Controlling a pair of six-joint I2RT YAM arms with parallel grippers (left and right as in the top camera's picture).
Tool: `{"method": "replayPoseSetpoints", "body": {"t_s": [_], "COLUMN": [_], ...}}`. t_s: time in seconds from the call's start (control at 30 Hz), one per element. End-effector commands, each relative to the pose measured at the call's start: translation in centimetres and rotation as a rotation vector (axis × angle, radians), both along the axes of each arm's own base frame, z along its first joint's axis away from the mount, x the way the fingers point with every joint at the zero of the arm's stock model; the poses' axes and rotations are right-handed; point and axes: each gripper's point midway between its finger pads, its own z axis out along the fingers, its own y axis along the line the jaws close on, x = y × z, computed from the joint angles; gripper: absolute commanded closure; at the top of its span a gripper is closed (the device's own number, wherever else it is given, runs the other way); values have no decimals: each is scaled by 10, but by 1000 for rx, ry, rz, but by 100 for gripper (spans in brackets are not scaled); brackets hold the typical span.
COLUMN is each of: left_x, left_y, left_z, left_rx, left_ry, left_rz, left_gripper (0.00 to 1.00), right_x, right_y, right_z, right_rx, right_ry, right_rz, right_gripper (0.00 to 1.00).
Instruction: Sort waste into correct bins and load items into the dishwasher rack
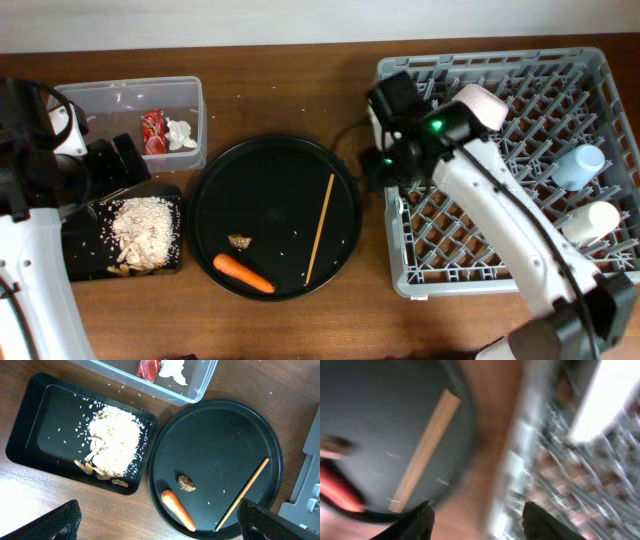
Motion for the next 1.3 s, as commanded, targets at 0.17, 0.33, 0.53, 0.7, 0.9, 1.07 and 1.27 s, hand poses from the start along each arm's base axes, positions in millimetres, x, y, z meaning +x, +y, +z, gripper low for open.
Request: {"method": "replayPoseSetpoints", "body": {"t_s": [0.17, 0.33, 0.53, 0.7, 0.9, 1.07, 1.27], "left_x": [-1, -1, -1, -1, -1, -1, -2], "left_y": [2, 2, 2, 2, 2, 2, 2], "left_z": [1, 1, 1, 1, 1, 0, 0], "left_rx": [4, 4, 4, 4, 4, 3, 2], "left_ry": [-1, -1, -1, -1, 0, 2, 3], "left_rz": [6, 5, 6, 6, 6, 5, 5], "left_gripper": [1, 1, 1, 1, 1, 1, 1], "right_x": [-33, -37, -40, -4, -32, -27, -16], "right_y": [86, 83, 102, 53, -64, -75, -88], "right_z": [-166, -204, -196, -77, -34, -97, -92], "right_rx": [-112, -167, -80, -174, -323, -344, -322], "right_ry": [368, 422, 474, 206, 305, 303, 281], "right_rz": [-236, -253, -241, -234, -131, -109, -161], "right_gripper": [38, 65, 96, 96, 96, 96, 62]}}
